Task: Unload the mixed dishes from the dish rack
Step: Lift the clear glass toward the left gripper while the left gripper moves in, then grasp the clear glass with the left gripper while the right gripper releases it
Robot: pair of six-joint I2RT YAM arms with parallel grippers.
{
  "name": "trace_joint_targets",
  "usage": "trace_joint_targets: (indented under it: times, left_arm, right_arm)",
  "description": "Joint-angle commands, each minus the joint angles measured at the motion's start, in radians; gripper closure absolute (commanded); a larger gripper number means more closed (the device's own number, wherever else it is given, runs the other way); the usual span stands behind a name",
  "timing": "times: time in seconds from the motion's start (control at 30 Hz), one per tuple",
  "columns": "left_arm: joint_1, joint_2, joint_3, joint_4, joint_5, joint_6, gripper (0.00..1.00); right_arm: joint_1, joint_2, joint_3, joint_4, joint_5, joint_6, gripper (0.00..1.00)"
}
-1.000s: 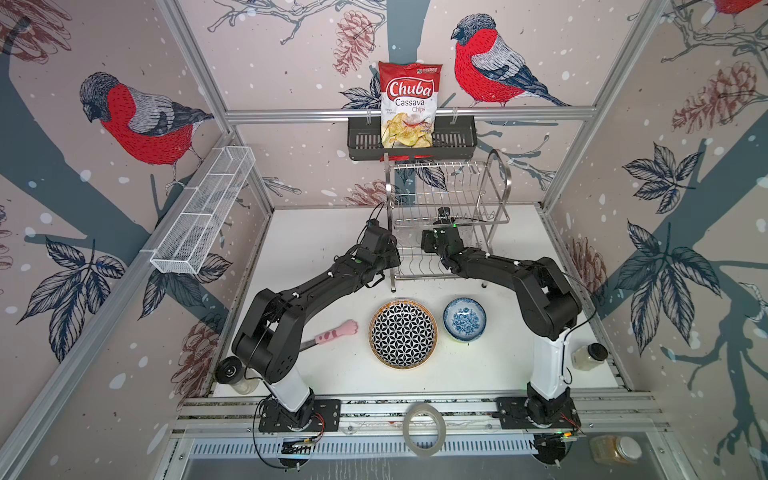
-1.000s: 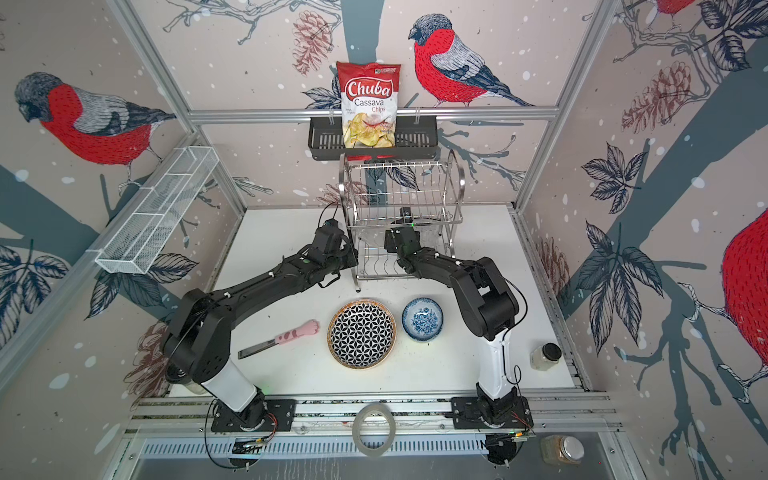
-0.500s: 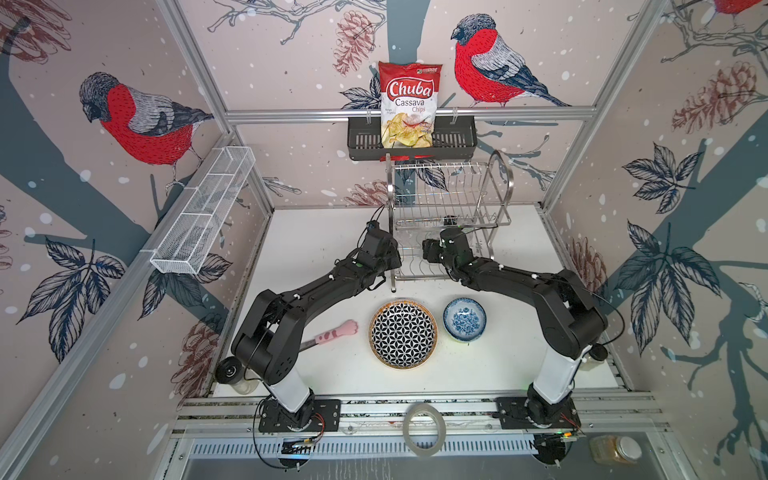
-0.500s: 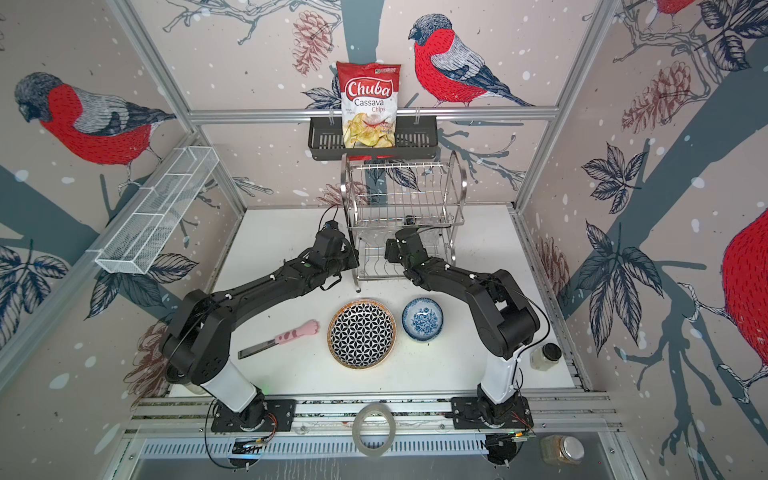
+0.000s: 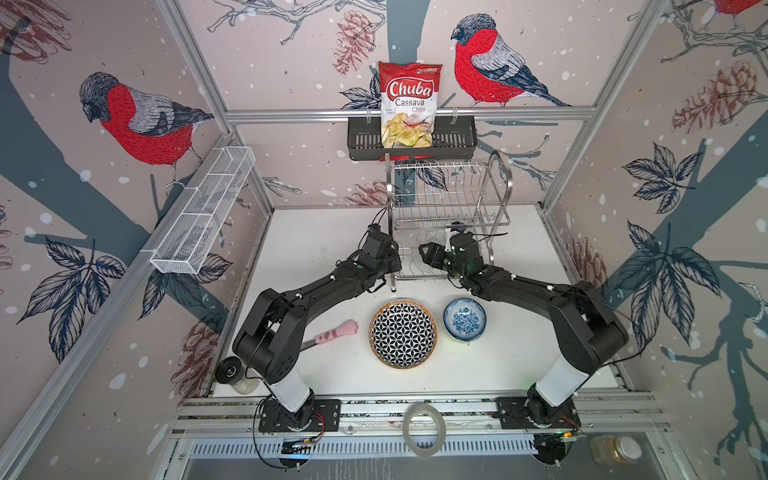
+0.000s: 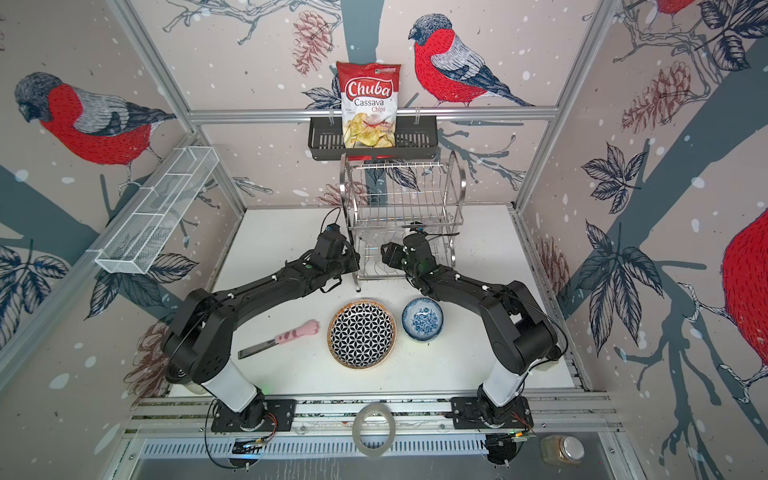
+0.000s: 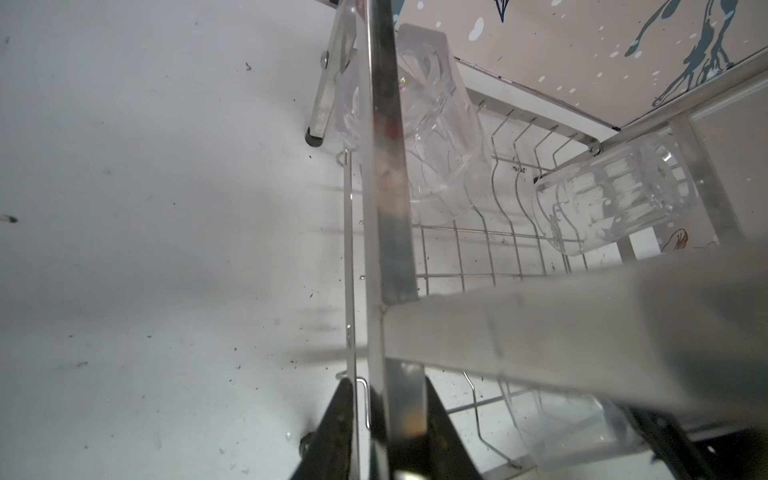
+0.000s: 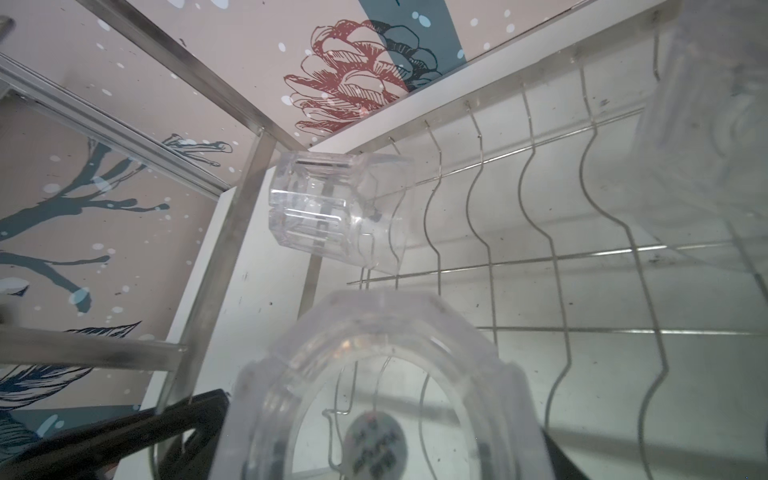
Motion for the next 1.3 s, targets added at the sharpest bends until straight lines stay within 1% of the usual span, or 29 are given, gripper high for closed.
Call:
trace_joint_targets:
  times: [0.0, 0.1, 0.23, 0.43, 0.53, 0.63, 0.7, 0.8, 0.9, 0.97, 1.13, 1.27]
  left_arm:
    - [0.000, -0.013, 0.000, -0.019, -0.031, 0.022, 0.69]
    - [0.000, -0.030, 0.002, -0.024, -0.042, 0.032, 0.60]
    - [0.000, -0.068, -0.010, -0.042, -0.054, 0.034, 0.55]
    - [-0.001, -0.183, -0.076, -0.074, -0.072, 0.021, 0.48]
    - [-0.016, -0.264, -0.132, -0.094, -0.090, 0.008, 0.41]
    - [-0.091, -0.349, -0.164, -0.107, -0.141, 0.006, 0.32]
    - [-0.168, -0.391, -0.172, -0.096, -0.157, 0.008, 0.25]
    - [-0.248, -0.419, -0.184, -0.043, -0.108, -0.005, 0.19]
    - [-0.284, -0.424, -0.186, 0.004, -0.050, -0.015, 0.19]
    - [-0.299, -0.422, -0.188, 0.027, -0.027, -0.018, 0.22]
    - [-0.308, -0.411, -0.208, 0.110, 0.032, -0.044, 0.27]
    - [-0.308, -0.382, -0.198, 0.185, 0.085, -0.060, 0.39]
  right_arm:
    - [-0.002, -0.032, -0.016, 0.084, -0.064, 0.071, 0.79]
    - [0.001, -0.062, -0.033, 0.088, -0.076, 0.088, 0.80]
    - [0.003, -0.106, -0.065, 0.091, -0.081, 0.109, 0.80]
    - [0.007, -0.172, -0.109, 0.087, -0.100, 0.140, 0.80]
    - [0.007, -0.198, -0.130, 0.083, -0.118, 0.166, 0.80]
    - [0.006, -0.226, -0.156, 0.091, -0.144, 0.203, 0.80]
    - [0.007, -0.243, -0.174, 0.107, -0.165, 0.234, 0.80]
    - [0.004, -0.267, -0.208, 0.148, -0.197, 0.292, 0.80]
    - [0.004, -0.292, -0.235, 0.185, -0.224, 0.341, 0.80]
    - [0.003, -0.307, -0.247, 0.202, -0.237, 0.371, 0.80]
    - [0.003, -0.338, -0.263, 0.236, -0.275, 0.429, 0.80]
    - [0.004, -0.350, -0.280, 0.273, -0.311, 0.485, 0.80]
